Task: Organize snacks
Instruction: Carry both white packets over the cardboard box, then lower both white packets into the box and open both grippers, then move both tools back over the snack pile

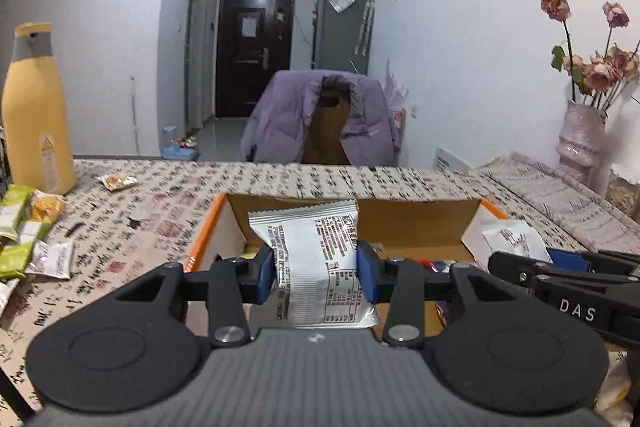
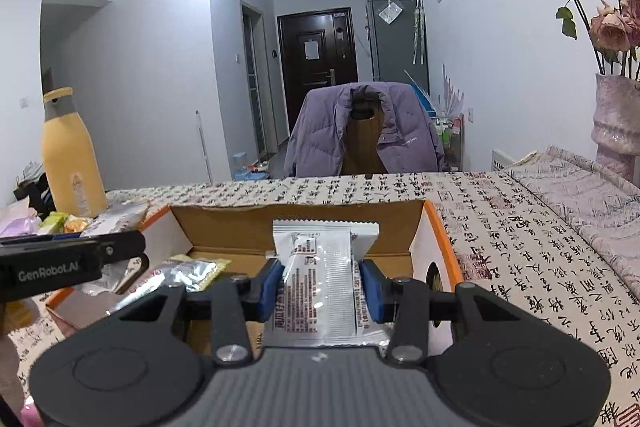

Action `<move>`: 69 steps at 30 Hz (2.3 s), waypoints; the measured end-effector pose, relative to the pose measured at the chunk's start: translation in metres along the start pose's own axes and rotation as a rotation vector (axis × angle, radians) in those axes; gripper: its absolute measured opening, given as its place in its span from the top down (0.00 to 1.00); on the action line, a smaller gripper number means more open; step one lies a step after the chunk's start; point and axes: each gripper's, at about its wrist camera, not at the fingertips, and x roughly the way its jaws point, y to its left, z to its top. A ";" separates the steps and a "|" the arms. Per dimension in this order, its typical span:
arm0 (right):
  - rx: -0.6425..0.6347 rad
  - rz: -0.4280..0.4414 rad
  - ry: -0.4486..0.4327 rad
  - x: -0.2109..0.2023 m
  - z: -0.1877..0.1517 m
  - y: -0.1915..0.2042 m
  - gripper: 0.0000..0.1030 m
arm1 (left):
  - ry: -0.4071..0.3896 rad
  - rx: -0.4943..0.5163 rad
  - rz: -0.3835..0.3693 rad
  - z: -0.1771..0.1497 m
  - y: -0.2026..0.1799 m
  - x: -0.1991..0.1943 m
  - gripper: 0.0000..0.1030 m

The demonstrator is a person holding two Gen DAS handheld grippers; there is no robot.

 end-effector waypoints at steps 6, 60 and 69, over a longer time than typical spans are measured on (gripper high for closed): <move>0.010 -0.020 0.033 0.005 -0.008 -0.005 0.59 | 0.034 -0.007 -0.010 -0.007 0.006 0.008 0.60; -0.063 -0.044 -0.020 -0.086 -0.011 0.023 0.00 | -0.016 -0.093 0.039 -0.010 0.027 -0.080 0.00; -0.041 -0.022 0.049 -0.112 -0.044 0.037 0.00 | 0.003 -0.068 0.010 -0.038 0.032 -0.117 0.00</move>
